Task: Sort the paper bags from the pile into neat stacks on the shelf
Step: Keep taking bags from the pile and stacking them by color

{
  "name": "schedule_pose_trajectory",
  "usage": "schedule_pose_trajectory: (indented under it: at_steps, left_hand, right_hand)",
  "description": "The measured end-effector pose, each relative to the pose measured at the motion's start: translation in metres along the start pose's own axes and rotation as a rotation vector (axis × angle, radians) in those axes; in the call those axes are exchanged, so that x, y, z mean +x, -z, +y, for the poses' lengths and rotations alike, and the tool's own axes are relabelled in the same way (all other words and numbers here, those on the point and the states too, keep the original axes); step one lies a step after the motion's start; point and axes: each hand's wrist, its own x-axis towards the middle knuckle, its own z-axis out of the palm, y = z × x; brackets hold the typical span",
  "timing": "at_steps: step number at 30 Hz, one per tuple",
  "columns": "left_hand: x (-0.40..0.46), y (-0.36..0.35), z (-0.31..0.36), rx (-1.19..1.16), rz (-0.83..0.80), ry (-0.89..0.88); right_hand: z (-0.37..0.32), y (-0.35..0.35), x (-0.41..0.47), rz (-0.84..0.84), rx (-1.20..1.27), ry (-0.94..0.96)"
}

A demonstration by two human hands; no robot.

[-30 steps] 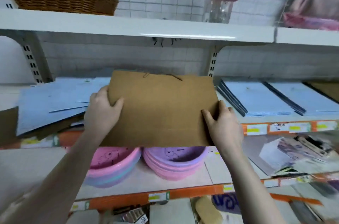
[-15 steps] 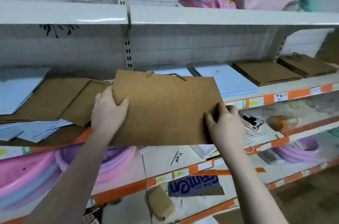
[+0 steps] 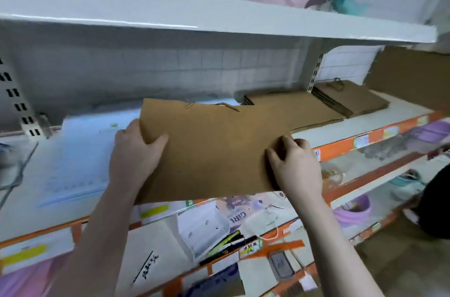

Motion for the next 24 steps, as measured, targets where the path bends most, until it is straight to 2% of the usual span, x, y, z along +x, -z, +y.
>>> schedule_pose_trajectory:
  at_steps: [4, 10, 18, 24]
  left_hand:
    - [0.015, -0.051, 0.046, -0.030, -0.041, -0.038]
    - [0.023, -0.126, 0.109, 0.025, 0.017, -0.061]
    - [0.003, -0.240, 0.182, 0.077, 0.117, 0.116]
    - [0.003, -0.294, 0.218, 0.175, 0.168, 0.162]
  right_hand:
    - [0.045, 0.005, 0.055, 0.008, -0.018, -0.033]
    - [0.112, -0.001, 0.137, -0.034, 0.022, 0.011]
    - [0.209, -0.009, 0.254, -0.160, 0.062, 0.176]
    - [0.245, -0.013, 0.315, -0.215, 0.043, 0.259]
